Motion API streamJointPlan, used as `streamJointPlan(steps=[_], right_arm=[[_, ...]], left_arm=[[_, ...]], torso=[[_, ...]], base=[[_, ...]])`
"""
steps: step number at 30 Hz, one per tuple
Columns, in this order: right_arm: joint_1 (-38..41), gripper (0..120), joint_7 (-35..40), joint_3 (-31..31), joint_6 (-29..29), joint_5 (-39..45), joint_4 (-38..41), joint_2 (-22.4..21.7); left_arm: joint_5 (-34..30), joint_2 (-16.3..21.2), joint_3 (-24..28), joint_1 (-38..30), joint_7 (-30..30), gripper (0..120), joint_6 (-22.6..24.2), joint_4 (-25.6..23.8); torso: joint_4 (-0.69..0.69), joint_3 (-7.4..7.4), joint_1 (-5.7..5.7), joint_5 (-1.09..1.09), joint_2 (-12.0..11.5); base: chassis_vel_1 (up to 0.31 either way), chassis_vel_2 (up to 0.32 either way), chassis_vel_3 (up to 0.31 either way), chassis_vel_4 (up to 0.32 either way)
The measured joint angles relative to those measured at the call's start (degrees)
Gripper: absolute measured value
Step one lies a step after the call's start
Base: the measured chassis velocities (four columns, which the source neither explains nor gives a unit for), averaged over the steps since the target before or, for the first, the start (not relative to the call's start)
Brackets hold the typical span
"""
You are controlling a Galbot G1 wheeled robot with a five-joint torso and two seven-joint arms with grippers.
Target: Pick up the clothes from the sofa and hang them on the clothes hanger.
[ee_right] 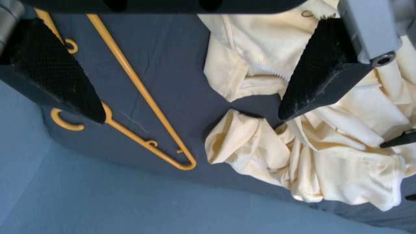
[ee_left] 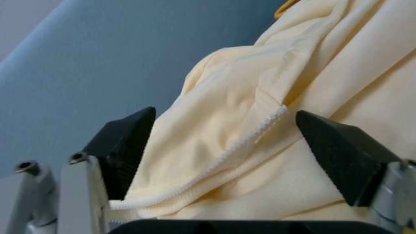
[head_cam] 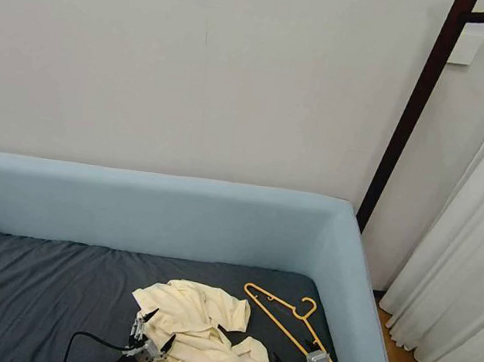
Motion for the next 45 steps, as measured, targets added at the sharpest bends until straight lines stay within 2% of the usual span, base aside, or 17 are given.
streamJointPlan(steps=[1,2,6,7,8,12,17,19,22,25,28,30,34,35,37,40,45], right_arm=[[0.2,100,0.0,0.0,0.0,0.2,0.0,0.0],[0.2,100,0.0,0.0,0.0,0.2,0.0,0.0],[0.8,100,0.0,-0.3,0.0,0.5,-0.6,-0.1],[0.8,100,0.0,-0.3,0.0,0.5,-0.6,-0.1],[0.8,100,0.0,-0.3,0.0,0.5,-0.7,-0.1],[0.8,100,0.0,-0.4,0.0,0.6,-0.8,-0.1],[0.4,100,0.0,-0.5,0.1,0.5,-0.3,-0.2],[0.3,100,0.0,-0.5,0.1,0.5,-0.2,-0.3],[0.0,100,0.2,-0.6,-0.1,0.8,0.3,-0.5],[-0.1,100,1.3,-1.1,-1.9,2.9,1.3,-0.4],[0.9,100,5.3,-1.7,-6.2,9.3,3.0,0.6],[2.9,100,9.7,-2.4,-10.5,17.2,4.7,1.7],[6.5,100,12.9,-4.3,-14.7,23.1,5.2,2.5],[9.2,100,12.3,-6.9,-15.9,22.4,3.5,2.6],[9.9,100,11.6,-7.7,-16.0,21.7,2.8,2.5],[14.1,100,6.7,-14.3,-15.5,14.9,-3.8,2.5],[18.4,100,5.6,-19.1,-15.6,14.0,-9.6,4.3]], left_arm=[[0.1,-0.3,0.0,0.0,-0.2,75,0.0,0.2],[0.1,-0.3,0.0,0.0,-0.2,75,0.0,0.2],[1.1,-0.8,0.0,-0.6,-0.5,58,0.0,1.1],[1.1,-0.8,0.0,-0.6,-0.5,58,0.0,1.1],[1.3,-1.0,0.0,-0.7,-0.7,51,-0.1,1.4],[1.6,-1.4,0.0,-0.7,-0.9,41,-0.1,1.9],[2.0,-2.7,-0.4,-0.9,-1.5,16,-0.1,2.6],[2.0,-2.7,-0.4,-0.9,-1.5,13,-0.1,2.5],[2.0,-2.6,-0.5,-0.8,-1.5,1,-0.1,2.4],[1.9,-2.4,-0.7,-0.4,-1.6,0,-0.1,2.2],[1.9,-2.1,-1.7,0.6,-1.6,0,-0.1,1.2],[1.6,-1.5,-2.6,2.2,-1.6,0,-0.1,-0.6],[1.4,-0.6,-4.0,4.2,-1.6,0,-0.1,-2.2],[1.3,-0.5,-4.8,5.2,-1.6,0,-0.1,-2.5],[1.3,-0.6,-5.1,5.4,-1.6,0,-0.1,-2.6],[1.3,-1.1,-6.1,6.4,-1.8,0,-0.1,-2.9],[1.4,-1.5,-6.5,6.5,-1.8,0,-0.2,-3.1]], torso=[[0.00,0.00,0.00,-0.01,0.0],[0.00,0.00,0.00,-0.01,0.0],[0.00,0.00,0.00,0.00,0.0],[0.00,0.00,0.00,0.00,0.0],[-0.01,0.00,0.00,-0.01,0.0],[-0.01,0.00,-0.01,-0.01,0.0],[-0.02,0.00,-0.01,-0.01,0.0],[-0.01,0.00,-0.01,-0.01,0.0],[-0.01,0.00,-0.01,-0.01,0.0],[-0.01,-0.01,-0.01,-0.01,0.0],[-0.02,0.00,-0.01,-0.01,0.0],[-0.01,0.00,-0.01,-0.02,0.0],[0.01,-0.01,-0.01,-0.02,0.0],[0.02,0.00,-0.01,-0.01,0.0],[0.01,-0.01,-0.01,-0.02,0.0],[-0.02,0.00,-0.01,-0.01,0.0],[-0.01,0.00,-0.01,0.00,0.0]], base=[[0.000,0.000,0.000,0.000],[0.000,0.000,0.000,0.000],[0.000,0.000,0.000,0.000],[0.000,0.000,0.000,0.000],[0.000,0.000,0.000,0.000],[0.000,0.000,0.000,0.000],[0.000,0.000,0.000,0.000],[0.000,0.000,0.000,0.000],[0.000,0.000,0.000,0.000],[0.000,0.000,0.000,0.000],[0.000,0.000,0.000,0.000],[0.000,0.000,0.000,0.000],[0.000,0.000,0.000,0.000],[0.000,0.000,0.000,0.000],[0.000,0.000,0.000,0.000],[0.000,0.000,0.000,0.000],[0.000,0.000,0.000,0.000]])
